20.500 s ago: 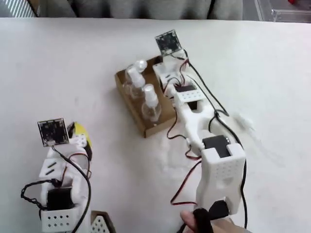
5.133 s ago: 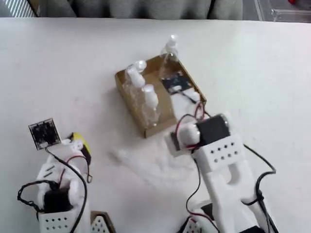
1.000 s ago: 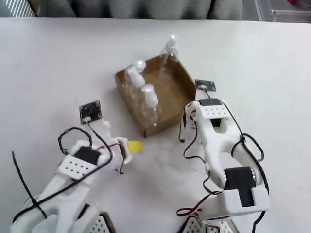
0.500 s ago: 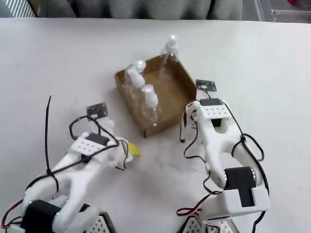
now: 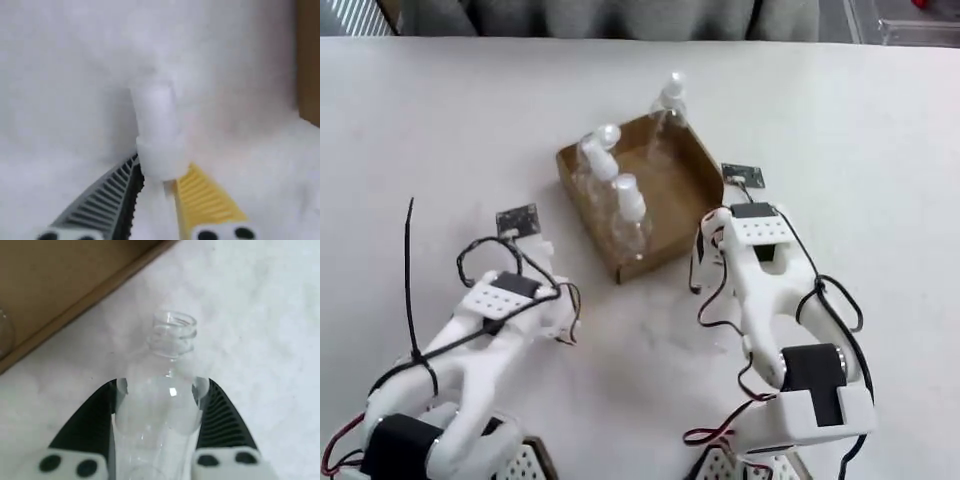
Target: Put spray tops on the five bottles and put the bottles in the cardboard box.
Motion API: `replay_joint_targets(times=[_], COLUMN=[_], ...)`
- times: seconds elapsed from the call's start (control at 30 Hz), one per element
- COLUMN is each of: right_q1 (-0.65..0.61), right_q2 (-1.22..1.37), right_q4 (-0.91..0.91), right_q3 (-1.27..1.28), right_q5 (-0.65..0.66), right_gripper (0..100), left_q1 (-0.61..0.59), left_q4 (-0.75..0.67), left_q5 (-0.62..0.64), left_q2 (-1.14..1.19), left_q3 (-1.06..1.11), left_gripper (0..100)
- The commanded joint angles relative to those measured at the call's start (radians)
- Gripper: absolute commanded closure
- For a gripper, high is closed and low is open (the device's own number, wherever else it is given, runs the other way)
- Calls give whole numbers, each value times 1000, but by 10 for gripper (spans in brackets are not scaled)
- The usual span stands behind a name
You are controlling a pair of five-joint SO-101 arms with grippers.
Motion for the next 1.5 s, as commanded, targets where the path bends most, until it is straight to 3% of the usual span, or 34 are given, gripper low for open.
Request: replay_joint_targets(times=[0.0, 0.2, 0.4, 0.5, 0.93, 1.0, 1.2, 1.3, 1.47], right_q1=[10, 10, 10, 10, 10, 10, 10, 10, 13], right_q2=[-38, -38, -38, -38, -38, -38, -39, -39, -39], right_q4=[-8, -5, -5, -5, -4, -4, -8, -8, -8], right_q3=[-21, -21, -21, -21, -21, -21, -6, -6, -5], right_q5=[8, 8, 8, 8, 8, 8, 8, 8, 8], right_gripper=[983, 983, 983, 983, 983, 983, 983, 983, 981], left_q1=[-16, -27, -47, -45, -114, -114, -120, -114, -114], left_q4=[60, 110, 120, 152, 63, 60, 69, 69, 69], left_q5=[-199, -348, -347, -347, -261, -261, -267, -341, -353], left_q2=[-33, -31, -25, -30, -16, 19, 217, 239, 232], left_q3=[-46, -84, -77, -81, -117, -127, -250, -265, -262], left_gripper=[906, 878, 587, 532, 535, 574, 819, 833, 859])
